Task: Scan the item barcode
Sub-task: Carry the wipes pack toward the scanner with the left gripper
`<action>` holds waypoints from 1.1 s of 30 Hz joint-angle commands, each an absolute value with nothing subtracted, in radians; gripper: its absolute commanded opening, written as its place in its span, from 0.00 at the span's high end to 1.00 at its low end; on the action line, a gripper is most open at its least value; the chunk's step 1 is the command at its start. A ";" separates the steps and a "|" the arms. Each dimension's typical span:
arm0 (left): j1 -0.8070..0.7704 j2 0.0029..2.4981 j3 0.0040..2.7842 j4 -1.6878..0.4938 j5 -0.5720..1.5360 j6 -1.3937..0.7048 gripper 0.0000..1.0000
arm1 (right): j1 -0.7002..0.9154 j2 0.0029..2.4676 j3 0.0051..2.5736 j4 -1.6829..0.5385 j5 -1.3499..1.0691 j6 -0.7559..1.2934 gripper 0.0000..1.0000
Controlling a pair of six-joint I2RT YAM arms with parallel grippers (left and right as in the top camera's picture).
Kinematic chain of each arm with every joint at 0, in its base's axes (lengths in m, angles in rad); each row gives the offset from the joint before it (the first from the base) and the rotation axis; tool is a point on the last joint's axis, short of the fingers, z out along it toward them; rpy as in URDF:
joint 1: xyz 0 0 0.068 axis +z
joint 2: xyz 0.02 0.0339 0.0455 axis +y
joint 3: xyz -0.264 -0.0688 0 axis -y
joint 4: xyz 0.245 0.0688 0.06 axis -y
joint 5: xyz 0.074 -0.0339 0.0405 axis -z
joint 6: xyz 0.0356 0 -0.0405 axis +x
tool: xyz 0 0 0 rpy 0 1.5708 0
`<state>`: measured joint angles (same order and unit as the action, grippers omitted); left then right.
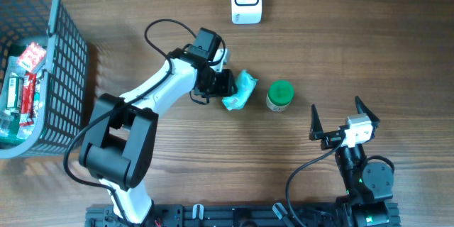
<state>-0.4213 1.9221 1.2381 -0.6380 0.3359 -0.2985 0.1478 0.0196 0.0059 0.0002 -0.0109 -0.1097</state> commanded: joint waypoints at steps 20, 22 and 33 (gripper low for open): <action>-0.506 1.892 1.322 -0.757 0.275 -0.331 0.89 | 0.148 0.021 0.005 0.005 -0.017 -0.105 0.00; -0.511 1.893 1.322 -0.757 0.251 -0.331 0.89 | 0.148 0.021 0.005 0.005 -0.017 -0.105 0.00; -0.533 1.897 1.224 -0.695 0.241 -0.349 0.89 | 0.148 0.021 0.005 0.005 -0.017 -0.105 0.00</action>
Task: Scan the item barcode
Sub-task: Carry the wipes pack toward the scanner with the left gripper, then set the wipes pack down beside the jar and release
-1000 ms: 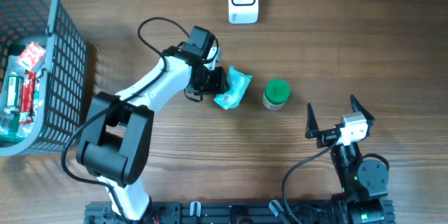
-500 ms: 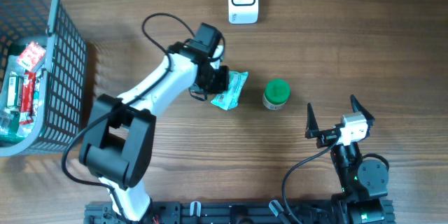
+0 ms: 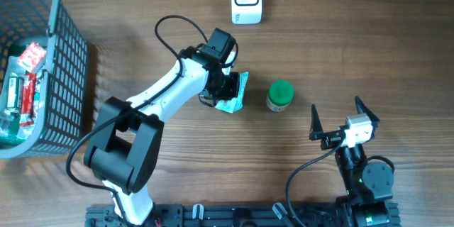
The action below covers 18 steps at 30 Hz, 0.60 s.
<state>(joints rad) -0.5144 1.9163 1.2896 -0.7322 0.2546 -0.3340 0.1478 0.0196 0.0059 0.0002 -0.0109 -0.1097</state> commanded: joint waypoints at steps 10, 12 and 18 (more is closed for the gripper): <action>-0.547 1.894 1.112 -0.538 0.217 -0.353 0.62 | 0.148 0.021 0.005 0.005 -0.017 -0.105 0.00; -0.537 1.889 1.135 -0.557 0.210 -0.353 0.53 | 0.148 0.021 0.005 0.005 -0.017 -0.105 0.00; -0.501 1.811 1.274 -0.638 0.207 -0.348 0.46 | 0.148 0.021 0.005 0.005 -0.017 -0.105 0.00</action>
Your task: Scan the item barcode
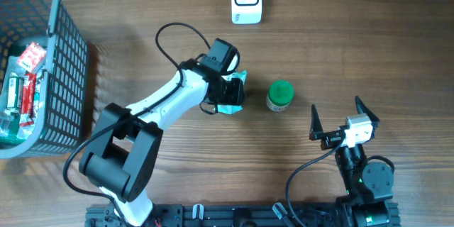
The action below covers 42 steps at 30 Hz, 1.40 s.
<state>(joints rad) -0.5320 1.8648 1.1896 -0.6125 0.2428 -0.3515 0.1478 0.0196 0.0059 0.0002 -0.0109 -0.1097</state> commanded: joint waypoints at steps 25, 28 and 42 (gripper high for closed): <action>0.559 1.724 1.960 -1.066 -0.142 -0.131 0.10 | 0.148 0.021 0.005 0.005 -0.017 -0.105 0.00; 0.616 1.800 1.960 -1.125 -0.136 -0.019 0.07 | 0.148 0.021 0.005 0.005 -0.017 -0.105 0.00; 0.699 2.093 1.943 -1.215 -0.136 0.207 0.00 | 0.148 0.021 0.005 0.005 -0.017 -0.105 0.00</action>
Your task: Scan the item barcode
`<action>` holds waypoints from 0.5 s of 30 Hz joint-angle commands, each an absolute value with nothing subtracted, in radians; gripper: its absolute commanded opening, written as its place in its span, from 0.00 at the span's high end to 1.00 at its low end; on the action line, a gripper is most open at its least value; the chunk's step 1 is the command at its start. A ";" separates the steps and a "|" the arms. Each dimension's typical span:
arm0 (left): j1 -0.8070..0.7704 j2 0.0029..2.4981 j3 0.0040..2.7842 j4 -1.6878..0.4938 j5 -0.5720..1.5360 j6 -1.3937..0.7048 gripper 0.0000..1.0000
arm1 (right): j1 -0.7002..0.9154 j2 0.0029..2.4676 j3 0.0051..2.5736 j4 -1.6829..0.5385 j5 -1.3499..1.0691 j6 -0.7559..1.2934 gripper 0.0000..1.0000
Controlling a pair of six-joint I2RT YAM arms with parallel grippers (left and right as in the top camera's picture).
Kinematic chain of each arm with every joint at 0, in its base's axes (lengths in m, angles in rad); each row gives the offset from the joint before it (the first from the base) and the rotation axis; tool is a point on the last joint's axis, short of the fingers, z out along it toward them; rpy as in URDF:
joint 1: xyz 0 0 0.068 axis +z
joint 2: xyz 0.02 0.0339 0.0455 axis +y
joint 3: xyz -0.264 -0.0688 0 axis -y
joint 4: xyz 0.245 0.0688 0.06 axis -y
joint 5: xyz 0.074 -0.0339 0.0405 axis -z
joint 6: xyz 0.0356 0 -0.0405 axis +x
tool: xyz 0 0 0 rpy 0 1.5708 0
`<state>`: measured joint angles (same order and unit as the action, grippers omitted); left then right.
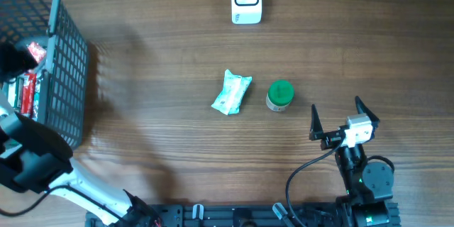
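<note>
A teal and white packet (231,92) lies flat on the wooden table, near the middle, with nothing touching it. A white scanner stands at the back edge, well beyond the packet. My left arm (28,157) is at the far left, and its dark end (11,57) reaches over the basket. Its fingers cannot be made out. My right gripper (338,115) rests open at the front right, far from the packet, with nothing between its fingers.
A small jar with a green lid (280,94) stands just right of the packet. A grey mesh basket (71,64) at the far left holds several red and green packets.
My left arm was over the packet in the middle and is now at the far left over the basket. The packet lies bare on the table. The right arm has not moved.
My left gripper was at the packet's left end beside the jar. Then it was on the packet, which had shifted slightly left and turned. Then it covered the packet. Now the packet lies alone and the arm is at the basket.
</note>
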<state>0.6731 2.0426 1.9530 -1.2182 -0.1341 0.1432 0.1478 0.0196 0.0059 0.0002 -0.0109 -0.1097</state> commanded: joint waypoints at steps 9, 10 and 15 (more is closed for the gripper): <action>0.772 2.206 1.942 -1.208 -0.112 0.236 0.00 | 0.148 0.021 0.005 0.005 -0.017 -0.105 0.00; 0.779 2.214 1.942 -1.207 -0.105 0.237 0.00 | 0.148 0.021 0.005 0.005 -0.017 -0.105 0.00; 0.804 2.259 1.930 -1.201 -0.080 0.235 0.00 | 0.148 0.021 0.005 0.005 -0.017 -0.105 0.00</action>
<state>0.7868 2.2154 1.9503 -1.2068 -0.1253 0.2199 0.1478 0.0196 0.0059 0.0002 -0.0109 -0.1097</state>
